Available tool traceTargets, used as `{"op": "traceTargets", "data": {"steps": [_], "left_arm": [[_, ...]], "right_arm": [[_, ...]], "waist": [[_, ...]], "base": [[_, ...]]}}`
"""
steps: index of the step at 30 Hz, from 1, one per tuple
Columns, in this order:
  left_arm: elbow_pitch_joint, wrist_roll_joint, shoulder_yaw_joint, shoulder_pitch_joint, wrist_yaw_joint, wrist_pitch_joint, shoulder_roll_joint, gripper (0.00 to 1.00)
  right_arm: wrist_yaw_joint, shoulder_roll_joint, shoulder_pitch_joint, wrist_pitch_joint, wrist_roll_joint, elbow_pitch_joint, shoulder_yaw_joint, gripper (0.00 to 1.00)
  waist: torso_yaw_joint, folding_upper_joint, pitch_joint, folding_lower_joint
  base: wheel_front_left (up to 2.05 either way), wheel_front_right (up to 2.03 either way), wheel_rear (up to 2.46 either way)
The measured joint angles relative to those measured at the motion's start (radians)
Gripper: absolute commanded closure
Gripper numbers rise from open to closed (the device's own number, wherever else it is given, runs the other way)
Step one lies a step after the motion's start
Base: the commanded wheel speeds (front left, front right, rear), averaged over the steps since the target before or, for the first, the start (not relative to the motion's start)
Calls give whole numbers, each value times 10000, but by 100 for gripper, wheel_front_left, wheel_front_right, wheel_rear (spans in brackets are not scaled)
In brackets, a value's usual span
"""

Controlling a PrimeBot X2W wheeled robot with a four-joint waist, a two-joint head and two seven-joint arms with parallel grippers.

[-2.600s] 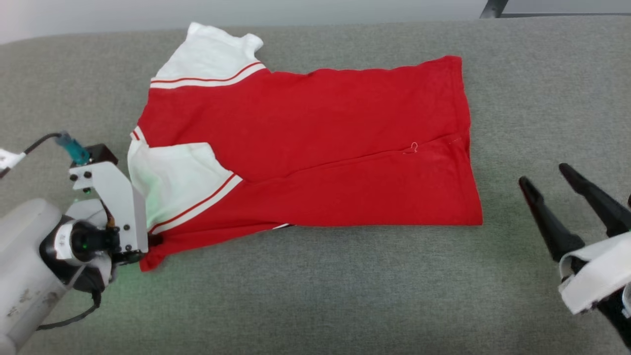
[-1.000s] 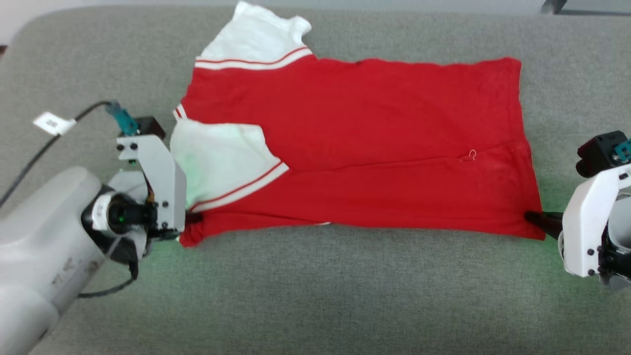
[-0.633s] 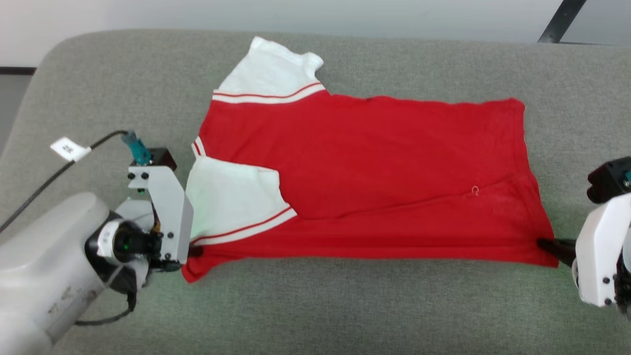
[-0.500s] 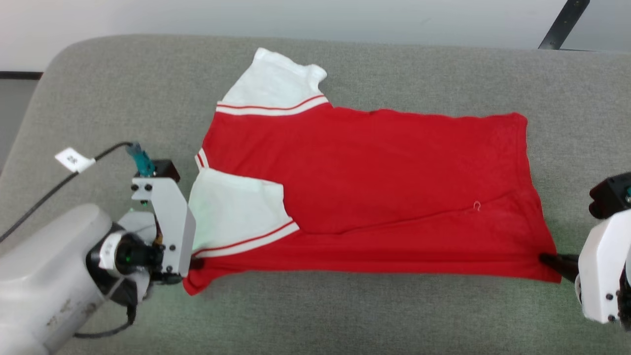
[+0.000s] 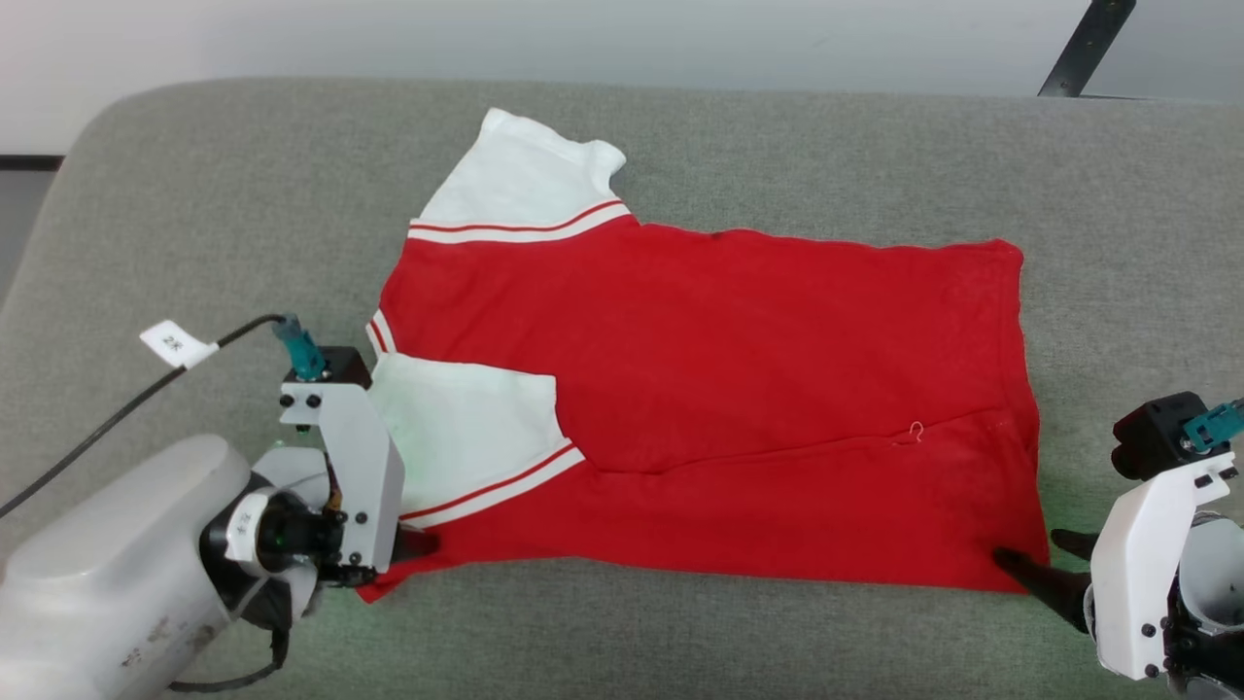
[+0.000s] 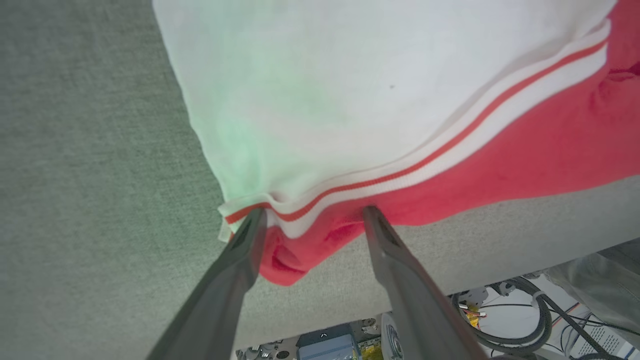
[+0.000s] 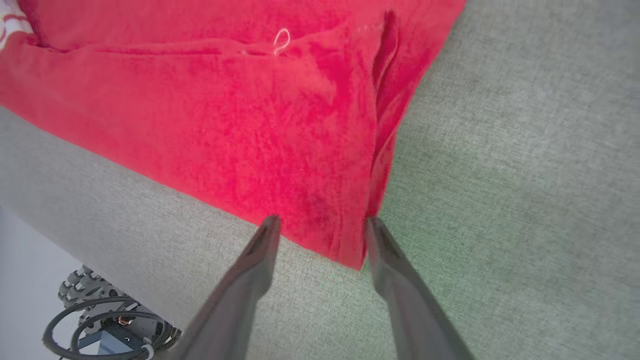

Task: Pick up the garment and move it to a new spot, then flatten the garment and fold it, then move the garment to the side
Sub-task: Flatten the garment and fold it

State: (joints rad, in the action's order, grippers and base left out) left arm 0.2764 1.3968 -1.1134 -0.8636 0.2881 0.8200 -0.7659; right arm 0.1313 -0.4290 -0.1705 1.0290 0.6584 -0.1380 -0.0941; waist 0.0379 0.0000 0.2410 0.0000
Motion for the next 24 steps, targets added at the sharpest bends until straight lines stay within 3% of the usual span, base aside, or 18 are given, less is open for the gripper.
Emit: {"op": "traceTargets", "data": {"steps": [6, 12, 24], "left_arm": [[-40, -73, 44, -36, -2, -54, -148, 0], [-422, -79, 360, -100, -8, -477, -477, 0], [-786, -1323, 1189, -673, -539, -3160, -857, 0]], "right_arm": [[0, -8, 35, -395, 0, -63, 230, 0], [0, 15, 275, -1641, -224, -673, 500, 0], [0, -366, 391, -8381, -2280, -1536, -157, 0]], "waist": [[-39, 0, -190, 0], [0, 0, -426, 0], [-178, 0, -621, 1]], "base": [[0, 0, 0], [0, 0, 0], [0, 0, 0]]}}
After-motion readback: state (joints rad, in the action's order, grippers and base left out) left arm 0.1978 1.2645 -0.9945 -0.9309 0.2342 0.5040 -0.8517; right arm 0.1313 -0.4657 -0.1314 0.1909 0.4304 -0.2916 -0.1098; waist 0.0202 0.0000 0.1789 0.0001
